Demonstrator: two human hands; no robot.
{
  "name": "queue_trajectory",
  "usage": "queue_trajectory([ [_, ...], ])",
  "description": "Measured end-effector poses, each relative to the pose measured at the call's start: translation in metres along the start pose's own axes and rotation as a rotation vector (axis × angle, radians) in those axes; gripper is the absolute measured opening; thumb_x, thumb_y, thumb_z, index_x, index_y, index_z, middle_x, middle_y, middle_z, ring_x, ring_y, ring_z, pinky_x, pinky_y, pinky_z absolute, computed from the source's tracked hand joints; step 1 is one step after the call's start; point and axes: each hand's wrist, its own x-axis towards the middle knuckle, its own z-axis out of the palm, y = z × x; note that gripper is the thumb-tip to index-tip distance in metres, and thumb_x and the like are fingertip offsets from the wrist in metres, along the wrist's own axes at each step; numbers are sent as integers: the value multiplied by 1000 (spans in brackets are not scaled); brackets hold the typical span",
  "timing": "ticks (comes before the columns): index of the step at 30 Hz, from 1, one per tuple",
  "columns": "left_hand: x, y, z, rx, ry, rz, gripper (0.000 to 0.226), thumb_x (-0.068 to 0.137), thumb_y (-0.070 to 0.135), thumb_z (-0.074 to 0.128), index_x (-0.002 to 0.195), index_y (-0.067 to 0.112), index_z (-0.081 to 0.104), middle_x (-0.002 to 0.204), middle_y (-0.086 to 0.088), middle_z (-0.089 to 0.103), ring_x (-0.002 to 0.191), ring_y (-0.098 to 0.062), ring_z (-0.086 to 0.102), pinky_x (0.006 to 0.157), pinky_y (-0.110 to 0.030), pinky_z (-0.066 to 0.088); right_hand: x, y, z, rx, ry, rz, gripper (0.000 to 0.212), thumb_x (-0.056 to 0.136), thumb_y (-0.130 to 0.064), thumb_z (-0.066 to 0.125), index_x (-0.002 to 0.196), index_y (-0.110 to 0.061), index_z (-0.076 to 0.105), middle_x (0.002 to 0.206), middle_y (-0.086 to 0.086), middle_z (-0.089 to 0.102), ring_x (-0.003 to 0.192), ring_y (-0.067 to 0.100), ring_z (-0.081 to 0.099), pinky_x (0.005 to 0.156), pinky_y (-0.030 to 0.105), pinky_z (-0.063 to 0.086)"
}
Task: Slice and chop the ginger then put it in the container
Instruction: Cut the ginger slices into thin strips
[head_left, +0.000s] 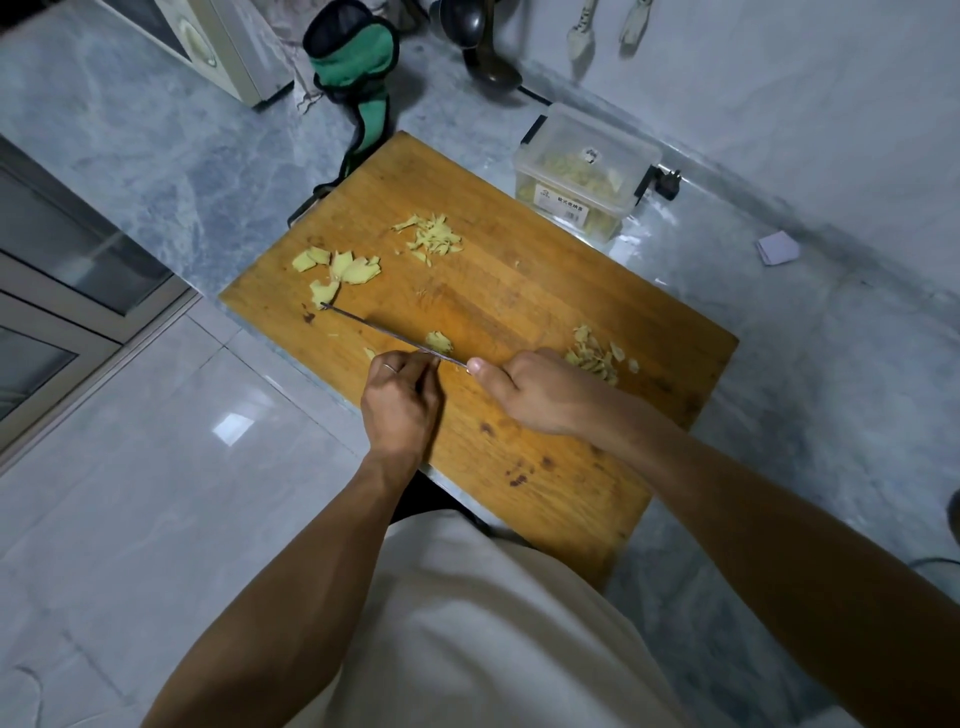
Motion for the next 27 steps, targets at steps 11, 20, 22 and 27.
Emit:
queue_trajectory([
  [11,1,0,2,8,8,-7,19,84,12,59,84,2,75,82,-13,67,87,-19,51,63,-26,44,5,4,14,18,8,-2,69,104,-60,24,60,-11,42,62,7,44,65,27,50,62,35,39],
  [20,1,-1,0,20,-17,-8,13,83,9,65,86,2,75,85,-13,68,86,-28,60,64,-29,47,-1,4,3,-23,-18,-9,68,105,-59,23,60,-11,42,64,7,43,59,16,40,61,32,31],
  [22,1,-1,0,23,-9,-2,10,82,6,67,86,2,75,84,-13,68,86,-26,59,64,-28,46,2,3,5,-27,-21,3,68,105,-59,23,61,-12,43,66,7,43,61,15,41,57,31,28],
  [27,0,0,0,32,-3,8,11,82,6,65,85,2,75,84,-13,68,85,-27,59,64,-26,43,3,4,15,10,14,-12,70,105,-58,23,60,-9,44,62,9,48,71,25,53,69,40,46],
])
